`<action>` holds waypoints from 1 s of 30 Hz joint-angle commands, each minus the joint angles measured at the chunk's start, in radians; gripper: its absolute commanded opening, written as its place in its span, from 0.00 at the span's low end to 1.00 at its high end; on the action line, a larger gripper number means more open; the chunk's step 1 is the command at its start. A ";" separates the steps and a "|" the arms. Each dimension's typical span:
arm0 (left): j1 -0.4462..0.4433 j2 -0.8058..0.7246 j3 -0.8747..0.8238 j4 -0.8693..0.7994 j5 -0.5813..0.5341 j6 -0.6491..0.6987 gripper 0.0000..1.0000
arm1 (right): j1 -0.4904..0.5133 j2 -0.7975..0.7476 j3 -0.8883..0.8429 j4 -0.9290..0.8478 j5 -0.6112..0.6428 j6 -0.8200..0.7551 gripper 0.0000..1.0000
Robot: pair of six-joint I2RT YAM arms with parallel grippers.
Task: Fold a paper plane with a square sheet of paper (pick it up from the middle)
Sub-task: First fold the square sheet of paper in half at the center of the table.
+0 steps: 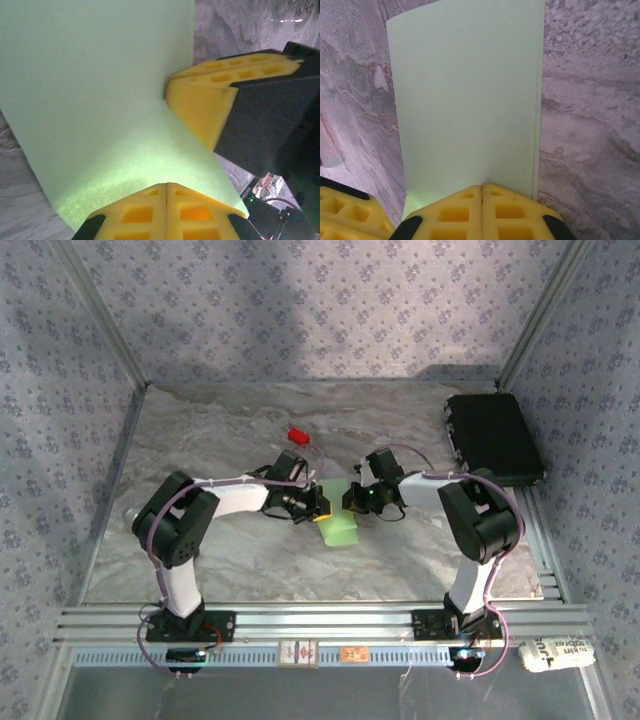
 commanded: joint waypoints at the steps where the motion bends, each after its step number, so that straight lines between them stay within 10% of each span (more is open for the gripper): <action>1: 0.001 0.005 -0.032 0.058 0.043 -0.028 0.05 | -0.001 0.030 -0.040 -0.159 0.114 -0.017 0.00; 30: -0.010 -0.112 -0.102 0.069 0.033 -0.034 0.07 | -0.006 0.033 -0.041 -0.163 0.115 -0.024 0.00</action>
